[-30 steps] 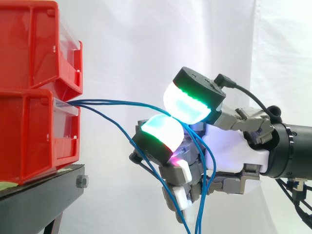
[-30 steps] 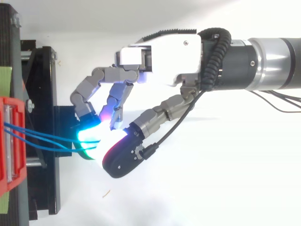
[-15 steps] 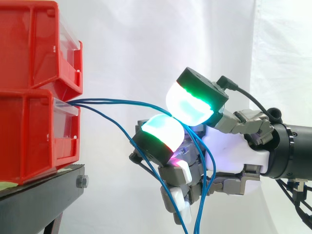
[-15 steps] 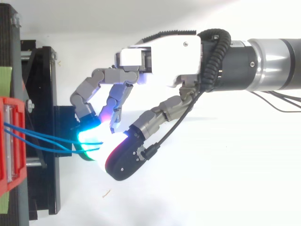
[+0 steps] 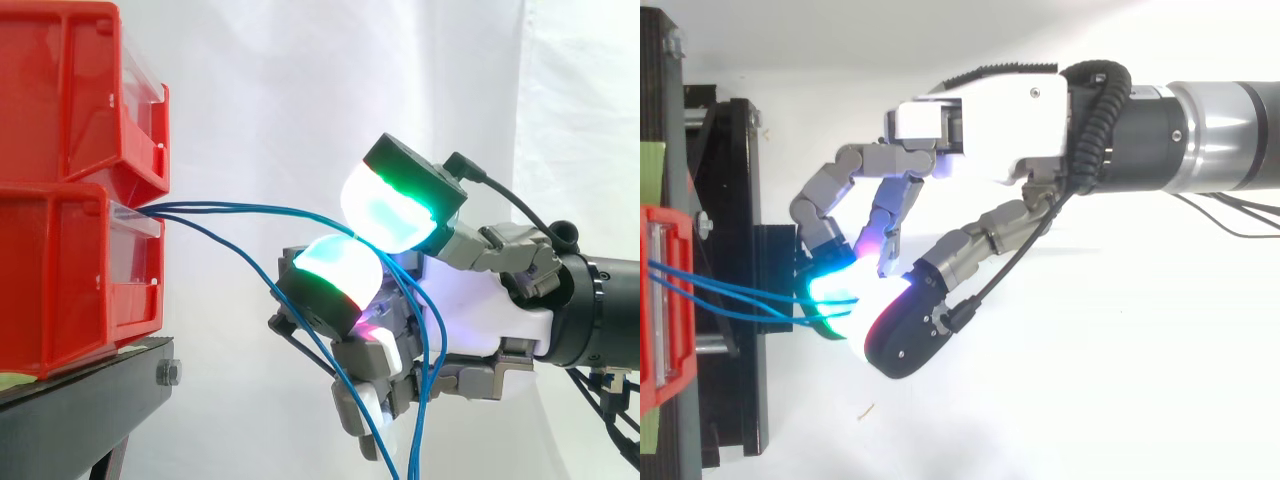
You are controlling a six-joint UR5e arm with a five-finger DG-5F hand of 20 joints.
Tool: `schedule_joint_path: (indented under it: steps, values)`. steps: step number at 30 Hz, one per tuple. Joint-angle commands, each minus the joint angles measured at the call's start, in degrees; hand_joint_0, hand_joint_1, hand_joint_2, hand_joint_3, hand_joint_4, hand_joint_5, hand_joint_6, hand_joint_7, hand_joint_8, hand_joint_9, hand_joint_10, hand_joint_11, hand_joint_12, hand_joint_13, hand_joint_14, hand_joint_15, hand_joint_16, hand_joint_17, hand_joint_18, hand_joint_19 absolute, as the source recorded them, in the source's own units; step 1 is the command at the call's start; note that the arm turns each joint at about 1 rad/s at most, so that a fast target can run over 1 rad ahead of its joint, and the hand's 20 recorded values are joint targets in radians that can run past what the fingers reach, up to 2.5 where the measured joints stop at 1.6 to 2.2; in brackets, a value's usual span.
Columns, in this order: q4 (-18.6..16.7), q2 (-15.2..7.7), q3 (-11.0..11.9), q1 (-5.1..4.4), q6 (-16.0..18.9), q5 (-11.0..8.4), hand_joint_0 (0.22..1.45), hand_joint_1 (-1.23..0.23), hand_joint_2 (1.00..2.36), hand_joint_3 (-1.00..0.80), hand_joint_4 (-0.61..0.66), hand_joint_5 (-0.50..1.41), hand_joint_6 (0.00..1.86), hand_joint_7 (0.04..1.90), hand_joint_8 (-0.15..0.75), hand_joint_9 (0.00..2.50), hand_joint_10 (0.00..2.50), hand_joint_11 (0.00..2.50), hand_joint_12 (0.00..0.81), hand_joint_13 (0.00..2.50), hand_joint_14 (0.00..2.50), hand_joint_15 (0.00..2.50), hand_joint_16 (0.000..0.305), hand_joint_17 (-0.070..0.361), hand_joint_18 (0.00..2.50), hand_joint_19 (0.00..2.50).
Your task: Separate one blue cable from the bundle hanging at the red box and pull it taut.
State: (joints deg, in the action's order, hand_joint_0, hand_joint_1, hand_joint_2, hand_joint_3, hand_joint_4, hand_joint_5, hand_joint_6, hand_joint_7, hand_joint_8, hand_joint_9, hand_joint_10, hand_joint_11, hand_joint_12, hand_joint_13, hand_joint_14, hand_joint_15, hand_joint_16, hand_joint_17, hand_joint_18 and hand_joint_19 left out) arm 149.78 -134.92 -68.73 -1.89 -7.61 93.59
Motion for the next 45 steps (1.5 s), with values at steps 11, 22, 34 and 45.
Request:
schedule_joint_path:
  steps: [11, 22, 34, 45]
  values:
    - [-0.19, 0.01, -0.01, -0.13, 0.05, -0.60, 0.52, -0.66, 1.00, -0.50, 0.15, -0.14, 0.85, 1.19, 0.382, 1.01, 0.02, 0.82, 0.429, 1.00, 0.02, 0.56, 0.053, 0.120, 0.99, 0.56]
    - [-0.46, -0.08, -0.01, -0.13, 0.05, -0.86, 0.58, -0.62, 1.00, -0.50, 0.14, -0.14, 0.83, 1.20, 0.374, 1.04, 0.01, 0.83, 0.408, 1.01, 0.02, 0.56, 0.049, 0.110, 0.97, 0.58]
    - [-0.46, 0.01, -0.09, -0.13, -0.04, -0.86, 0.60, -0.63, 1.01, -0.19, 0.09, -0.14, 0.86, 1.19, 0.419, 1.04, 0.02, 0.78, 0.460, 1.02, 0.01, 0.53, 0.061, 0.137, 1.04, 0.53]
    - [-0.46, 0.01, -0.09, -0.22, 0.05, -0.86, 0.69, -0.87, 1.01, -0.33, 0.15, -0.18, 0.88, 1.23, 0.373, 0.90, 0.02, 0.81, 0.408, 0.94, 0.02, 0.53, 0.049, 0.110, 0.94, 0.50]
